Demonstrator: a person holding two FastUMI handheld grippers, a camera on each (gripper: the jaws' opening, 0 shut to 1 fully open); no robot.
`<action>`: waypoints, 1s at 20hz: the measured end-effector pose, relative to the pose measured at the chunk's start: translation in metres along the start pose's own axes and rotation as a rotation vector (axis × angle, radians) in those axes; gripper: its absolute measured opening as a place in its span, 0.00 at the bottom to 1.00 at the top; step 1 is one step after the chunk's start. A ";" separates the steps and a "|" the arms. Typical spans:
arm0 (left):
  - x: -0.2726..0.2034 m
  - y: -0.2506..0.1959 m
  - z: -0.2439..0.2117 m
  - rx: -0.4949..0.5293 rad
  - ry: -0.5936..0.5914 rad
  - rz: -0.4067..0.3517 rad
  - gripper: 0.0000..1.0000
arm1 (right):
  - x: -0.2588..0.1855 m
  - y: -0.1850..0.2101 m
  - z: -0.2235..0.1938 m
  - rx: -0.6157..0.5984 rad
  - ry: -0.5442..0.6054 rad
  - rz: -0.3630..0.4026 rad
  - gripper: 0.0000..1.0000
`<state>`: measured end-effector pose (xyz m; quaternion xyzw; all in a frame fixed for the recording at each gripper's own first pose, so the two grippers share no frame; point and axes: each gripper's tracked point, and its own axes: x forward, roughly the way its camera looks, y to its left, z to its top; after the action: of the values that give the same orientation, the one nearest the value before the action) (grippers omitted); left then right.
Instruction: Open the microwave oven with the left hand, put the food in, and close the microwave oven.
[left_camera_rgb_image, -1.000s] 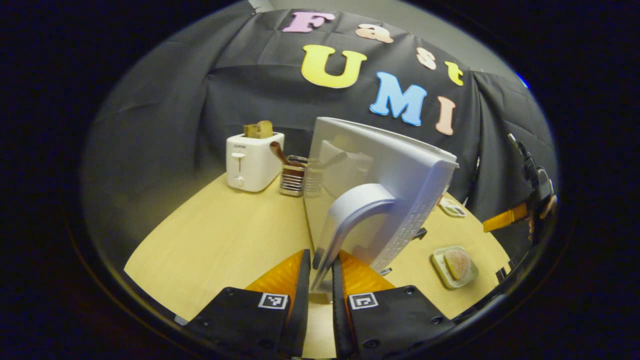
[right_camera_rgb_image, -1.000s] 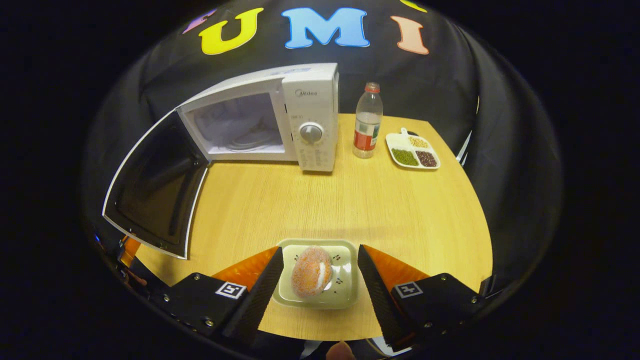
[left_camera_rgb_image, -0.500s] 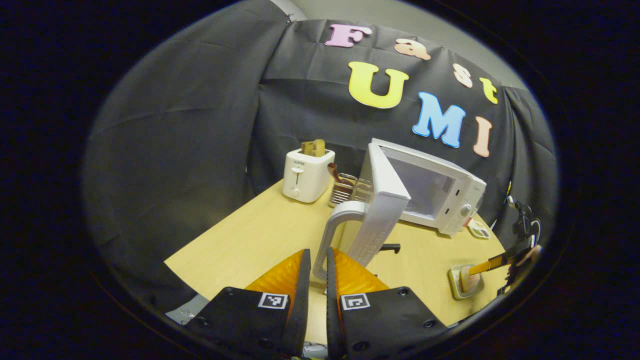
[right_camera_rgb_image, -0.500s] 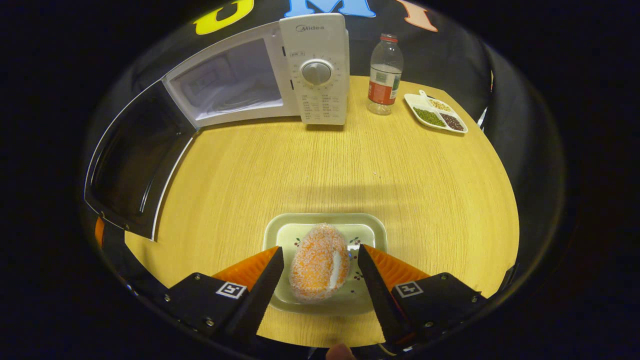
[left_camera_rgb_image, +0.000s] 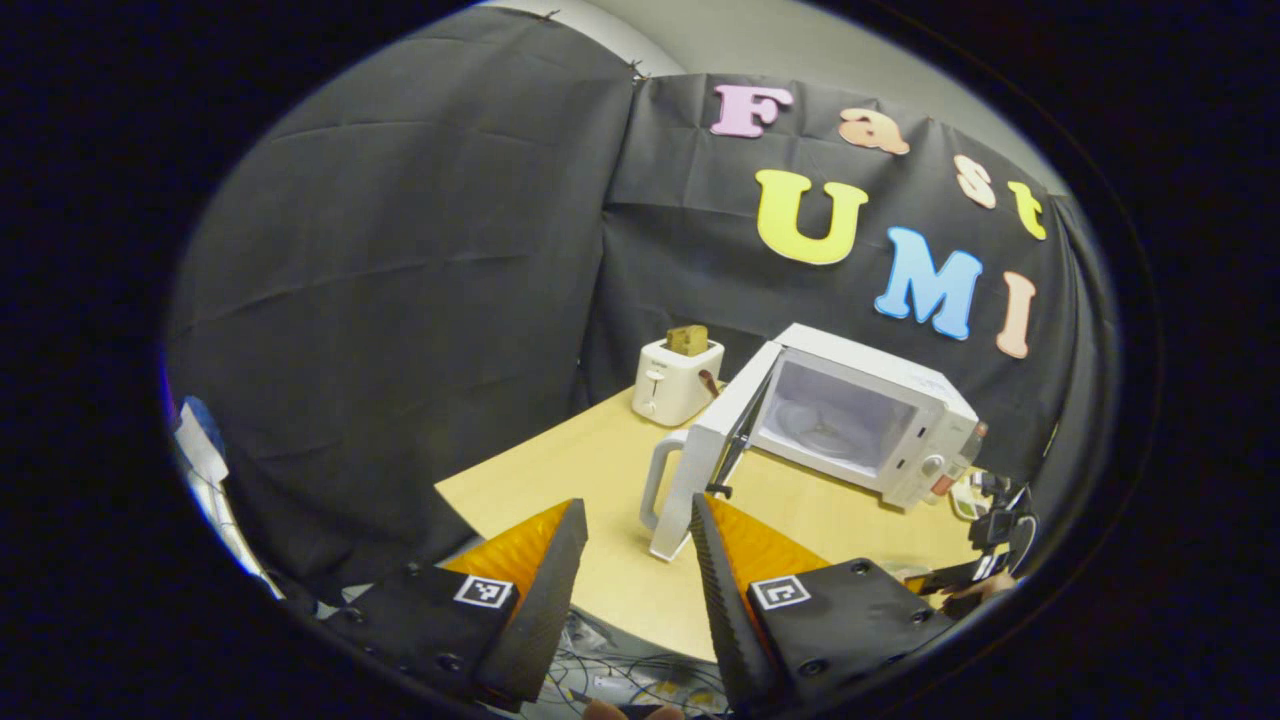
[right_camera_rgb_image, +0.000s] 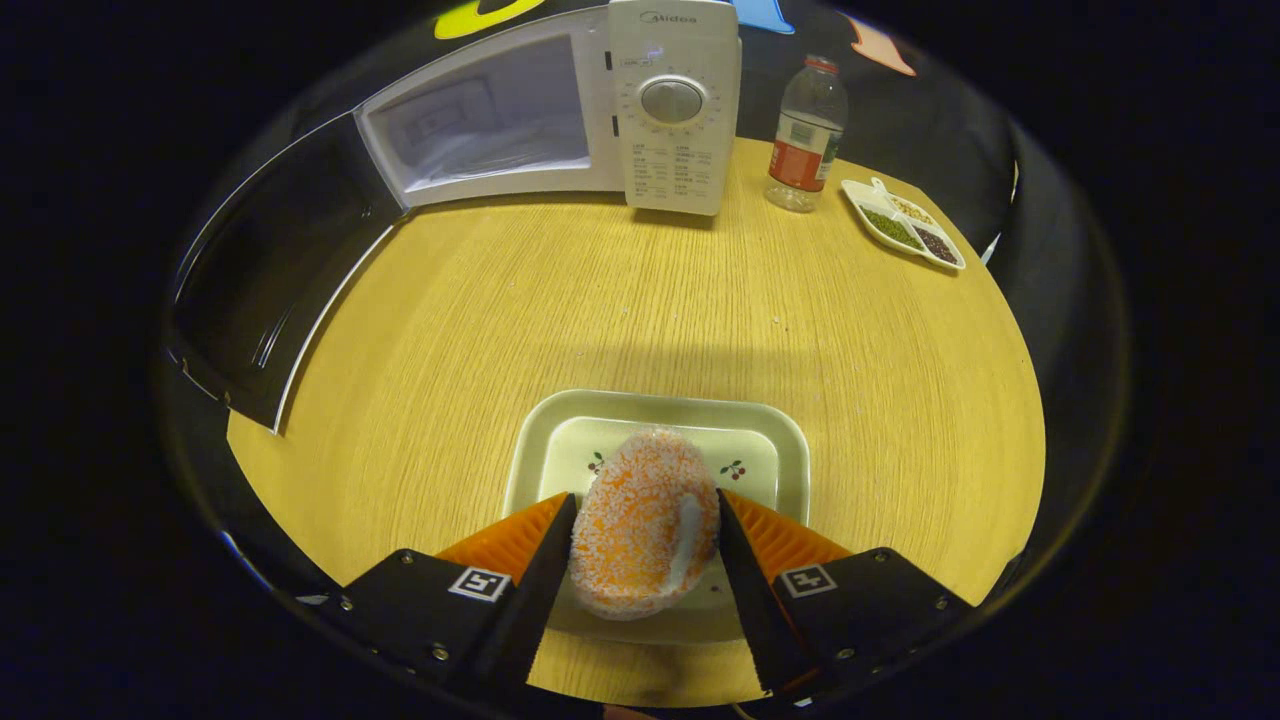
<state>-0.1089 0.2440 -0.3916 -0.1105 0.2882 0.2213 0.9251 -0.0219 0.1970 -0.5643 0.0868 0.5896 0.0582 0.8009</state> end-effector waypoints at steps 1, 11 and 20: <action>-0.014 -0.001 0.001 0.000 -0.008 0.011 0.72 | 0.002 0.003 0.000 0.004 -0.009 0.021 0.77; -0.053 0.023 0.025 0.067 -0.083 -0.071 0.75 | -0.039 0.036 0.021 0.064 -0.083 0.066 0.60; -0.060 0.035 0.067 0.131 -0.167 -0.249 0.66 | -0.093 0.128 0.098 0.174 -0.253 0.162 0.60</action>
<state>-0.1371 0.2758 -0.3046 -0.0660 0.2082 0.0941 0.9713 0.0450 0.2968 -0.4226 0.2098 0.4780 0.0600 0.8508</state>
